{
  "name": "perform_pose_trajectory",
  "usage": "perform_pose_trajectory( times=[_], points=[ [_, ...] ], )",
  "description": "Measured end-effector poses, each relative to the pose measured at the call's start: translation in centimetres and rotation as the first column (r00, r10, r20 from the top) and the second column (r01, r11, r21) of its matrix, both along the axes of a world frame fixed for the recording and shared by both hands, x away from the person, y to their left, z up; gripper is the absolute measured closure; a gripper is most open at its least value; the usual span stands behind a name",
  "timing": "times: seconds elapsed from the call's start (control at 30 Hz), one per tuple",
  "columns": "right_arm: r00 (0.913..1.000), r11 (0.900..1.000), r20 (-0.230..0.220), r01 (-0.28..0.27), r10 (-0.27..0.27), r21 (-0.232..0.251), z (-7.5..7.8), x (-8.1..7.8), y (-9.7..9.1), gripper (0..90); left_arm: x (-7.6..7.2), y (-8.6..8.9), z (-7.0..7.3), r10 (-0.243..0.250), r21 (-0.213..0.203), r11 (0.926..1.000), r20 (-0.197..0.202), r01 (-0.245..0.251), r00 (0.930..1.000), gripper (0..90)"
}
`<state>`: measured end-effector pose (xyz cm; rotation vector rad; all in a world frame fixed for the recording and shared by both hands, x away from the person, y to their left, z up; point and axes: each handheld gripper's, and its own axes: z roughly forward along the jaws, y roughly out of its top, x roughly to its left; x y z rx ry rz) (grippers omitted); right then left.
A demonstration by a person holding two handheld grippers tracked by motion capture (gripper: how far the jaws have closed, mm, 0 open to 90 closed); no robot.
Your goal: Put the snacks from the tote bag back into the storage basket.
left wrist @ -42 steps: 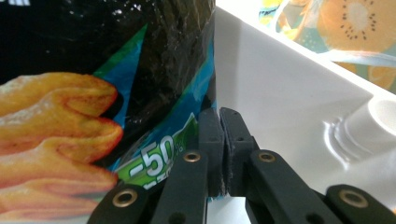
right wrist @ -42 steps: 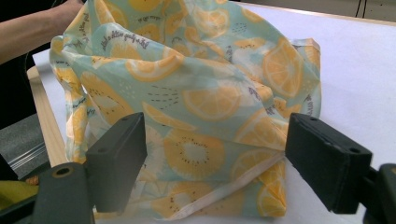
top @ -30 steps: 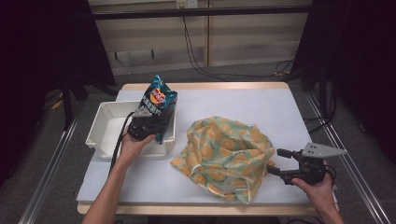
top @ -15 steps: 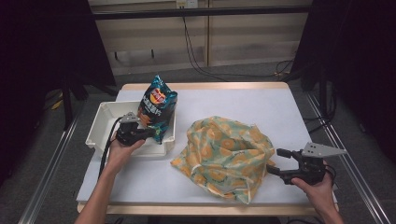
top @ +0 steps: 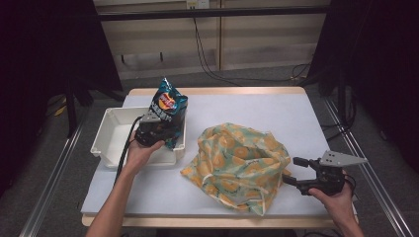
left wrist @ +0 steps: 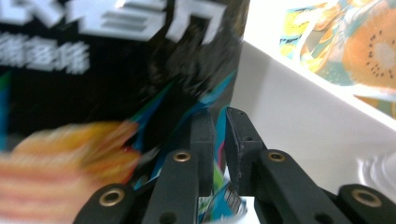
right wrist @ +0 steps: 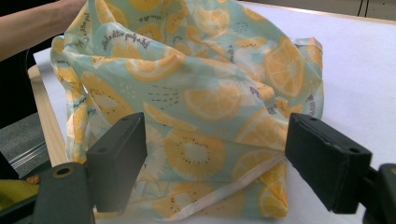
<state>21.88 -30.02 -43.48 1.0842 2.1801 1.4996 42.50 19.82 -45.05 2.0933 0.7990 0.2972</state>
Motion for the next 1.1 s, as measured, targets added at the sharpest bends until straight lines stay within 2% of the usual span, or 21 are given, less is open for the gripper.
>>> perform_pose_trajectory(
  times=[0.07,0.1,0.13,0.17,0.2,0.27,0.33,0.4,0.43,0.53,0.57,0.6,0.67,0.7,0.77,0.8,0.87,0.97,1.1],
  points=[
    [1.0,1.0,-0.002,-0.002,0.002,0.002,0.0,0.0,0.0,20.7,0.4,-0.4,0.1,-0.004,0.008,1.0,0.002,0.004,1.0,82.6],
    [1.0,1.0,-0.004,-0.001,0.001,0.002,0.0,0.0,0.0,20.7,0.5,-0.5,0.3,0.002,0.027,0.9996,0.01,-0.002,0.9999,82.7],
    [1.0,1.0,-0.005,0.0,0.0,0.0,0.0,0.0,0.0,20.7,0.5,-0.6,0.5,0.012,0.027,0.9995,0.021,-0.013,0.9997,82.7],
    [1.0,1.0,-0.006,-0.001,0.001,0.0,0.0,0.0,0.0,20.7,0.7,-0.7,0.7,0.015,0.015,0.9998,0.014,-0.015,0.9998,82.6],
    [1.0,1.0,-0.008,-0.002,0.002,0.0,0.0,0.0,0.0,20.7,0.8,-0.6,0.8,0.023,0.023,0.9995,0.016,-0.023,0.9996,82.7],
    [1.0,1.0,-0.006,-0.003,0.003,0.0,-0.1,0.0,0.0,20.7,1.2,-0.6,0.8,0.029,0.003,0.9996,0.012,-0.029,0.9995,83.0],
    [1.0,1.0,-0.006,-0.005,0.005,-0.001,-0.1,0.0,0.1,20.7,1.3,-0.6,0.9,0.036,0.003,0.9994,0.014,-0.036,0.9993,82.9],
    [1.0,1.0,-0.009,-0.003,0.003,-0.004,-0.1,0.0,0.1,20.7,1.1,-0.8,1.1,0.021,-0.017,0.9997,0.017,-0.02,0.9996,82.7],
    [1.0,1.0,-0.007,-0.003,0.003,-0.003,-0.1,0.0,0.1,20.7,1.1,-0.9,1.2,0.015,-0.003,0.9999,0.022,-0.015,0.9996,82.6],
    [1.0,1.0,-0.009,-0.001,0.001,-0.002,-0.1,0.1,0.0,20.7,0.9,-1.0,1.9,-0.011,-0.034,0.9994,0.033,0.012,0.9994,82.6],
    [0.9999,1.0,-0.01,-0.002,0.002,-0.001,-0.1,0.1,0.0,20.7,0.8,-1.1,2.3,-0.022,-0.033,0.9992,0.052,0.024,0.9984,82.6],
    [0.9999,1.0,-0.01,-0.002,0.002,-0.003,-0.1,0.1,0.1,20.7,0.6,-1.3,2.7,-0.027,-0.051,0.9982,0.049,0.03,0.9984,82.7],
    [1.0,1.0,-0.008,-0.002,0.002,-0.004,-0.2,0.1,0.1,20.7,0.6,-1.5,3.6,-0.039,-0.057,0.9974,0.081,0.044,0.9959,82.6],
    [1.0,1.0,-0.008,-0.002,0.002,-0.004,-0.2,0.1,0.1,20.7,0.6,-1.5,4.0,-0.05,-0.067,0.9962,0.084,0.055,0.9953,82.6],
    [0.9999,1.0,-0.008,-0.006,0.006,-0.003,-0.1,0.1,0.1,20.7,0.9,-1.6,4.9,-0.047,-0.083,0.995,0.099,0.055,0.994,82.7],
    [0.9999,1.0,-0.008,-0.008,0.008,-0.003,-0.1,0.1,0.2,20.7,1.1,-1.6,5.1,-0.05,-0.112,0.9919,0.098,0.061,0.994,82.7],
    [0.9999,1.0,-0.008,-0.007,0.007,-0.003,-0.2,0.1,0.2,20.7,1.5,-1.6,5.3,-0.029,-0.113,0.9927,0.106,0.041,0.9939,83.0],
    [1.0,1.0,-0.008,-0.006,0.006,-0.003,-0.2,0.0,0.2,20.7,2.0,-1.8,5.0,-0.013,-0.099,0.9948,0.086,0.022,0.9962,82.2],
    [0.9999,1.0,-0.008,-0.007,0.007,-0.002,-0.1,0.0,0.1,20.7,2.1,-2.1,4.3,-0.026,-0.079,0.9964,0.056,0.03,0.9981,81.4]
  ],
)
